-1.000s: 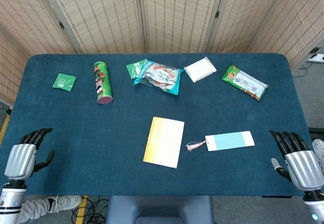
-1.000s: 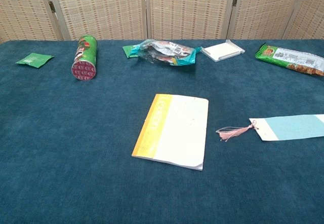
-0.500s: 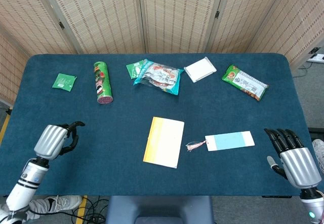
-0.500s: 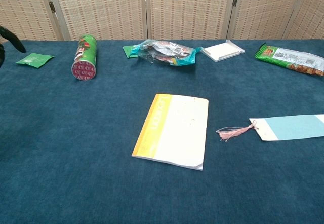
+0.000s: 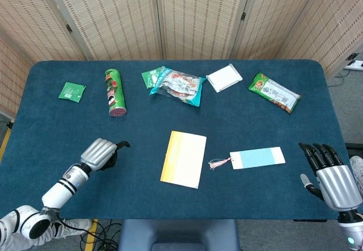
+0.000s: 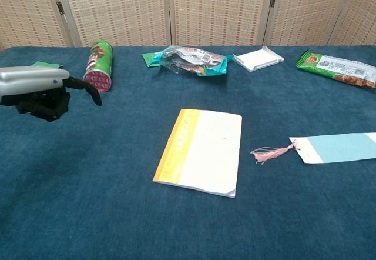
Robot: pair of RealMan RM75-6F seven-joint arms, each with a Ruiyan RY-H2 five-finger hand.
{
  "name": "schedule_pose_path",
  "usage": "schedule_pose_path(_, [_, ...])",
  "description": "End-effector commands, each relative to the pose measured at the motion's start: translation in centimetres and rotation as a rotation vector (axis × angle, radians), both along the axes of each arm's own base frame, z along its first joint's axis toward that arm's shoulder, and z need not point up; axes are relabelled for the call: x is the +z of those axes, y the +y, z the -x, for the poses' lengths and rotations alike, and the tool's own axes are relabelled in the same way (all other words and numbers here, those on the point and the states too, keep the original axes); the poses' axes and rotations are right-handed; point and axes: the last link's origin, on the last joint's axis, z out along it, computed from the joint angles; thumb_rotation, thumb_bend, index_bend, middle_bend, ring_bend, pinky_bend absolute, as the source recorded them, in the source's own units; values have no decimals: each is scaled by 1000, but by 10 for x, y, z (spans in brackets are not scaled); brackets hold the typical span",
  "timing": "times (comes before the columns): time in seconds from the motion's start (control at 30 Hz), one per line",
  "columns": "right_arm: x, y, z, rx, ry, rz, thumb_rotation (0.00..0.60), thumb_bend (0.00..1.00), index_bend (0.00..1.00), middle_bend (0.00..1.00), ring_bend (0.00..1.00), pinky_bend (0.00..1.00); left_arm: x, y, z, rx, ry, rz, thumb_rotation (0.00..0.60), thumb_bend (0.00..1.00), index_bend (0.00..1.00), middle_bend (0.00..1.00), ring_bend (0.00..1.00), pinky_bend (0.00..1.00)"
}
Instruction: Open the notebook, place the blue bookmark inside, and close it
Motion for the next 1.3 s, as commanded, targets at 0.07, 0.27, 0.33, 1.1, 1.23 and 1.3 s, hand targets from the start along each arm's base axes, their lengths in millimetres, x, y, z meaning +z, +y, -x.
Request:
schedule_pose_path(0.07, [0, -1, 0, -1, -1, -3, 600, 287, 59, 180, 146, 186, -25, 0, -14, -4, 16, 52, 600, 1000, 246, 989, 897, 909])
schedule_pose_path(0.27, [2, -1, 1, -5, 0, 3, 600, 288, 60, 180, 146, 186, -42, 0, -20, 9, 30, 84, 600, 1000, 237, 989, 898, 909])
schedule_pose_path(0.33, [2, -1, 1, -6, -1, 6, 600, 288, 60, 180, 146, 186, -47, 0, -23, 12, 31, 95, 600, 1000, 231, 990, 899, 909])
schedule_pose_path(1.1, [9, -1, 3, -16, -11, 36, 600, 288, 60, 180, 146, 186, -95, -9, -51, 18, 41, 175, 600, 1000, 195, 995, 904, 913])
schedule_pose_path(1.23, [9, -1, 4, -18, -16, 36, 600, 288, 60, 180, 146, 186, -99, -13, -54, 14, 38, 187, 600, 1000, 195, 995, 904, 913])
schedule_pose_path(1.3, [9, 0, 4, -17, -16, 38, 600, 288, 60, 180, 146, 186, -101, -14, -55, 12, 38, 193, 600, 1000, 195, 995, 904, 913])
